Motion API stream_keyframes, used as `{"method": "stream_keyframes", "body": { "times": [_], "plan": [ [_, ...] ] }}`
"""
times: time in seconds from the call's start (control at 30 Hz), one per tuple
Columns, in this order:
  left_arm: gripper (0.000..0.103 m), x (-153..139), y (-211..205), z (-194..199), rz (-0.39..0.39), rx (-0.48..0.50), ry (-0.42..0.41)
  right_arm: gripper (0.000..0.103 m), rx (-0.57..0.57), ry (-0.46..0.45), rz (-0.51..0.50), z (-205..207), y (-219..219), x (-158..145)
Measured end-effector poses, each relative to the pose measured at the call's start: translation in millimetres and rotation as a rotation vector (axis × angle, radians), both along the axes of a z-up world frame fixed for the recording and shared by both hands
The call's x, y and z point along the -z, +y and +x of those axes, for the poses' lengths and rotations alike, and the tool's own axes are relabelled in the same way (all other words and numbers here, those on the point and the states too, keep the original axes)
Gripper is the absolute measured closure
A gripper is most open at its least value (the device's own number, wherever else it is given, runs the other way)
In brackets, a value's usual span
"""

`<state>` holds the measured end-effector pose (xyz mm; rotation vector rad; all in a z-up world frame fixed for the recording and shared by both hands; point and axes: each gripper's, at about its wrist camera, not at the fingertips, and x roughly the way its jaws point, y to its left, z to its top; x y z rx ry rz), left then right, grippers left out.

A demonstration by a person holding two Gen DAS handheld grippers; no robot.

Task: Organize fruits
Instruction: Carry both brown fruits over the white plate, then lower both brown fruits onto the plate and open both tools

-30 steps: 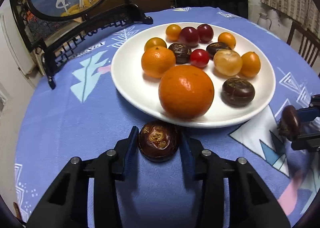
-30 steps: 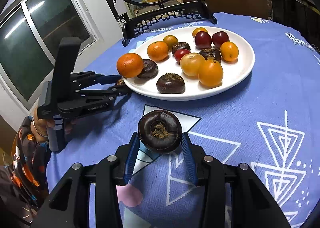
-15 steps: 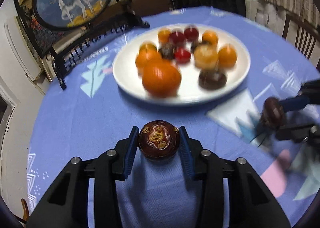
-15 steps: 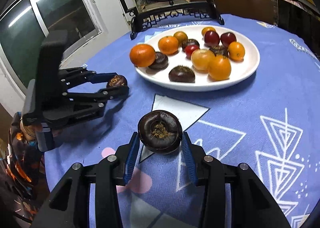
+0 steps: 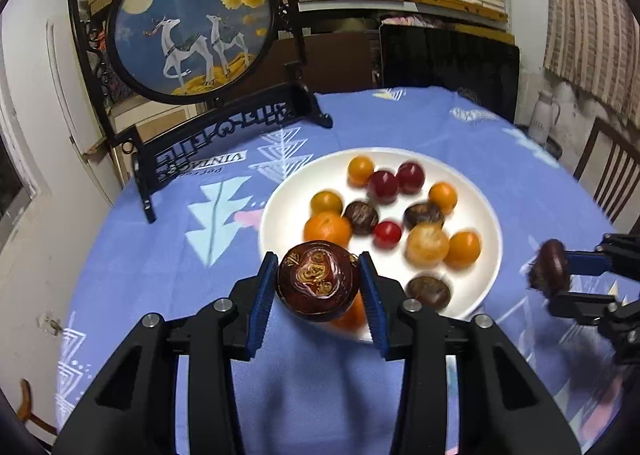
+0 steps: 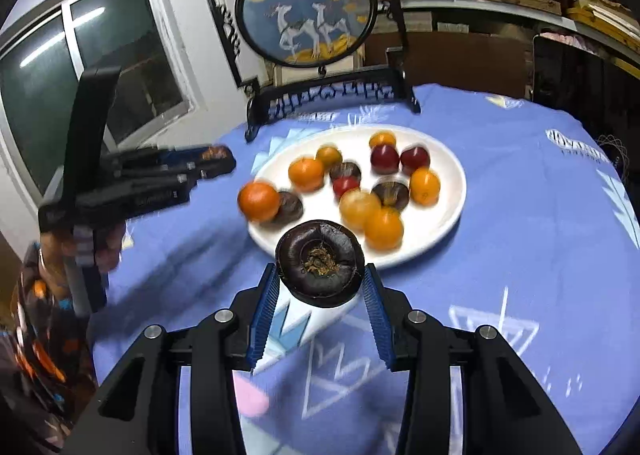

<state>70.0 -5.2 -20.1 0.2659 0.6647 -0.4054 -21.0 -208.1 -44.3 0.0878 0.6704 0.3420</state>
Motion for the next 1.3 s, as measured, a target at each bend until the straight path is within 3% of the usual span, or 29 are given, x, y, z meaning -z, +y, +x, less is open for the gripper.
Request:
{"method": "stream_keyframes", "body": {
  "times": [0.13, 0.4, 0.73, 1.17, 1.23, 1.27, 1.3],
  "plan": [
    [0.063, -10.5, -25.6, 11.0, -0.001, -0.041, -0.052, 0.06, -0.003, -0.066, 0.006, 19.1, 4.9, -22.3],
    [0.063, -15.5, -55.5, 46.3, 0.009, -0.1, -0.074, 0.06, 0.055, -0.134, -0.016, 67.2, 7.5, -46.9],
    [0.063, 15.0, -57.6, 72.8, 0.06, -0.134, -0.026, 0.06, 0.06, -0.051, 0.03, 112.9, 10.1, -17.9],
    [0.062, 27.7, -67.8, 72.7, 0.104, -0.106, -0.014, 0.057, 0.097, -0.072, 0.033, 112.7, 4.2, -17.5],
    [0.047, 26.9, -68.0, 72.3, 0.104, -0.111, -0.022, 0.049, 0.11, -0.077, 0.036, 111.7, 1.7, -17.9],
    [0.033, 26.0, -67.7, 71.0, 0.101, -0.111, -0.035, 0.043, 0.112, -0.076, 0.039, 111.5, 0.8, -17.8],
    [0.026, 25.1, -67.5, 69.6, 0.102, -0.115, -0.051, 0.041, 0.113, -0.078, 0.041, 111.1, 0.7, -17.8]
  ]
}}
